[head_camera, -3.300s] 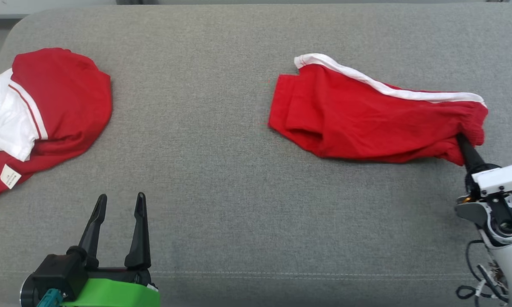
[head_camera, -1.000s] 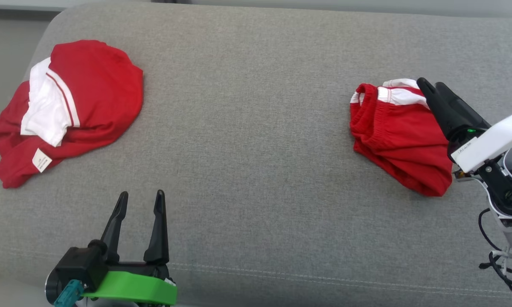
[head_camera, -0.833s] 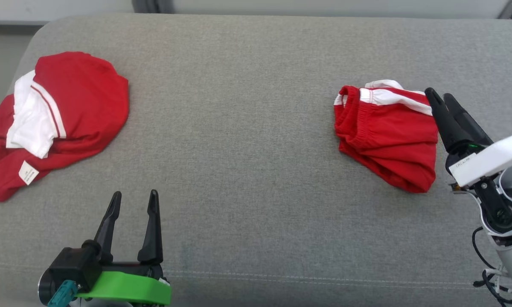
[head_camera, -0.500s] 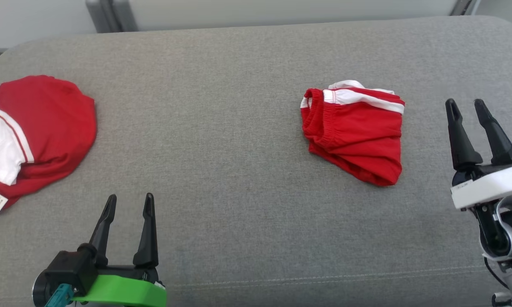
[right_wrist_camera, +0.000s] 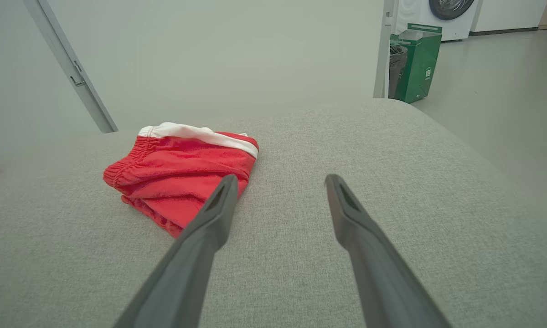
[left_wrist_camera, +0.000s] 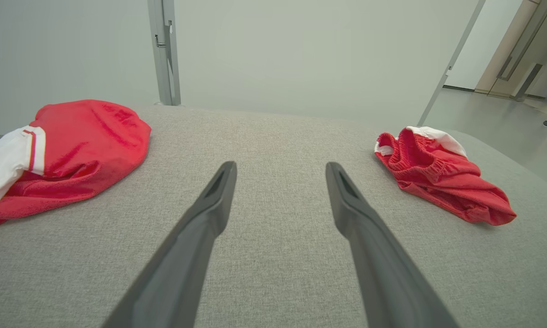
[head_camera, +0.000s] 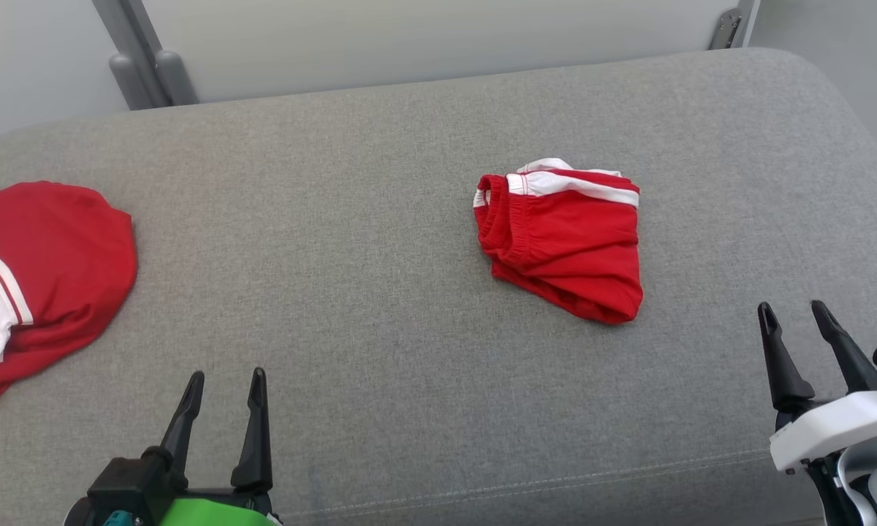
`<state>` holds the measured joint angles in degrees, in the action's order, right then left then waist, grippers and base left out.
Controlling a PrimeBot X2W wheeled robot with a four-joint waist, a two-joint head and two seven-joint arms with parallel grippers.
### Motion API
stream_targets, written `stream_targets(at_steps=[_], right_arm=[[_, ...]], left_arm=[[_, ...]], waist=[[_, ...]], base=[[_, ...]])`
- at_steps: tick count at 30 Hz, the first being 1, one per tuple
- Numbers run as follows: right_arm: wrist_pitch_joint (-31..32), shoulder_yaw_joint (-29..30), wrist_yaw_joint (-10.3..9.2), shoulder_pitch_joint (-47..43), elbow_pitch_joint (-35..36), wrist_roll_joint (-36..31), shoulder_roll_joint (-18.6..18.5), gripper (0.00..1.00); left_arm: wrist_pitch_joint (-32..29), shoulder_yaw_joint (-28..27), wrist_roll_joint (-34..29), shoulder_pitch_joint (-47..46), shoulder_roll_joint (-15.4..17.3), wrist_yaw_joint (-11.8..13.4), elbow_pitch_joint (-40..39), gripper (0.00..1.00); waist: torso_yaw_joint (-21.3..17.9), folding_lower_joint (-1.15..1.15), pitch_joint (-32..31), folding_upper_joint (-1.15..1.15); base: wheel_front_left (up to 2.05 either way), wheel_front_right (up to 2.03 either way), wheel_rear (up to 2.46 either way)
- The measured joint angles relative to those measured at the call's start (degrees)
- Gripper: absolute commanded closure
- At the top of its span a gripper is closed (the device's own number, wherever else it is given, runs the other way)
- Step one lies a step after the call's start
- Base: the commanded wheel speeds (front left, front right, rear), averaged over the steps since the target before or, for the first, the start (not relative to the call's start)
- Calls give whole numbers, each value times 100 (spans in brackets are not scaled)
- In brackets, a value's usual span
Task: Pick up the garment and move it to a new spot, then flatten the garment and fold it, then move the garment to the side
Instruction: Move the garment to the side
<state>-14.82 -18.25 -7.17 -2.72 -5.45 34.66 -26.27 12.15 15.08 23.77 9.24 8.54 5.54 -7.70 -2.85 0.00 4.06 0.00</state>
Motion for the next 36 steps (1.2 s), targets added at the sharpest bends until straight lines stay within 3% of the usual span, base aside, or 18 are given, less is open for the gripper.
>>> stream_targets(at_steps=[13, 18, 22, 30, 36], right_arm=[[0, 547, -1, -394, 14, -343, 501, 0], [0, 770, 13, -397, 0, 508, 1047, 0], [288, 895, 237, -312, -151, 1419, 1304, 0], [1250, 1463, 245, 589, -703, 2332, 1080, 0], [1922, 1475, 243, 1105, -1043, 2627, 933, 0]], left_arm=[[0, -19, 0, 141, 5, 2, 25, 0], [0, 5, -2, 160, 4, 3, -80, 0], [-15, 103, -37, 155, 4, 3, -177, 0], [-102, 278, -79, 16, -7, -5, -264, 0], [-133, 332, -87, -169, -25, -7, -275, 0]], waist=[[49, 0, -137, 0], [81, 0, -64, 0], [137, 0, 67, 0], [381, 0, 413, 0], [688, 0, 651, 0]], base=[[0, 0, 0], [0, 0, 0], [0, 0, 0], [0, 0, 0], [0, 0, 0]])
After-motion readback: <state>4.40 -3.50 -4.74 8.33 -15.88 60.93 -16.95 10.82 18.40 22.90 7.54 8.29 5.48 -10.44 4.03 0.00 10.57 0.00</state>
